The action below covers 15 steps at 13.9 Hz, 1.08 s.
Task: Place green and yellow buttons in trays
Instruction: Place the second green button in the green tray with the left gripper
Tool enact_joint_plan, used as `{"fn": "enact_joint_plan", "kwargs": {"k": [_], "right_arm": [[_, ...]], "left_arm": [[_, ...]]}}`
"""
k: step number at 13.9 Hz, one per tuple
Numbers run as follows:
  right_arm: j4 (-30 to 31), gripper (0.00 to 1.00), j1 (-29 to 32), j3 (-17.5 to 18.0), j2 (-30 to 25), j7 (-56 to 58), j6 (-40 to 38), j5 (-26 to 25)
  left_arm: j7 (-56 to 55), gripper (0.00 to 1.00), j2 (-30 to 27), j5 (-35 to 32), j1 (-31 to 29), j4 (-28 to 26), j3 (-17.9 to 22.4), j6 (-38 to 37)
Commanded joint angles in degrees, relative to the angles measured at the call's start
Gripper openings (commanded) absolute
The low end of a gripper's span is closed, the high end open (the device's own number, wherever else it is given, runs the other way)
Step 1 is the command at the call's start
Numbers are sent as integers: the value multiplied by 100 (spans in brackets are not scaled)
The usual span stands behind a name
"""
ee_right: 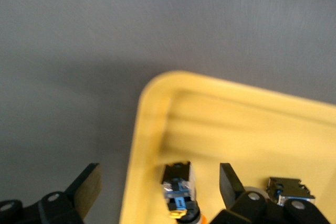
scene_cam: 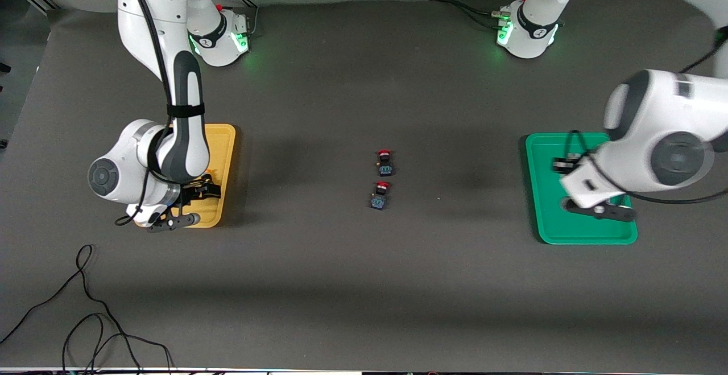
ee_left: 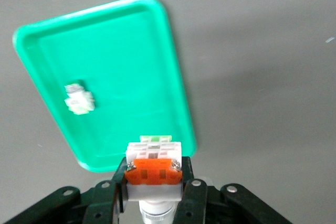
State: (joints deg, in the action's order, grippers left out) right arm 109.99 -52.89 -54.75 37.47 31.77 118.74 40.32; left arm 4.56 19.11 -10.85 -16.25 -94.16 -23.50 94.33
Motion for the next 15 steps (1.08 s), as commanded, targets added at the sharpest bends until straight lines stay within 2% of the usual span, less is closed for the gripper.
{"fn": "enact_joint_plan", "kwargs": {"k": [1, 5, 7, 10, 13, 15], "right_arm": [[-696, 100, -89, -115, -117, -538, -499, 46], [-1698, 100, -177, -141, -204, -1172, -1105, -6], [-2120, 100, -177, -290, -362, -1348, -1562, -365], [-2596, 100, -177, -466, -669, -1647, -2466, -998], [-2562, 100, -177, -484, -1144, -1744, -2811, -1657], [-2457, 100, -116, -449, -1486, -1920, -2917, -2026]], "left_arm": [[1071, 0, -47, -31, -693, -671, -76, 846], [978, 0, 23, -225, -959, -1989, -23, 2814], [828, 0, 110, -225, -950, -2421, 74, 3458], [836, 0, 417, -260, -933, -2713, 319, 4214], [749, 0, 708, -268, -924, -2827, 425, 4673], [407, 0, 691, -268, -845, -2828, 425, 4639]]}}
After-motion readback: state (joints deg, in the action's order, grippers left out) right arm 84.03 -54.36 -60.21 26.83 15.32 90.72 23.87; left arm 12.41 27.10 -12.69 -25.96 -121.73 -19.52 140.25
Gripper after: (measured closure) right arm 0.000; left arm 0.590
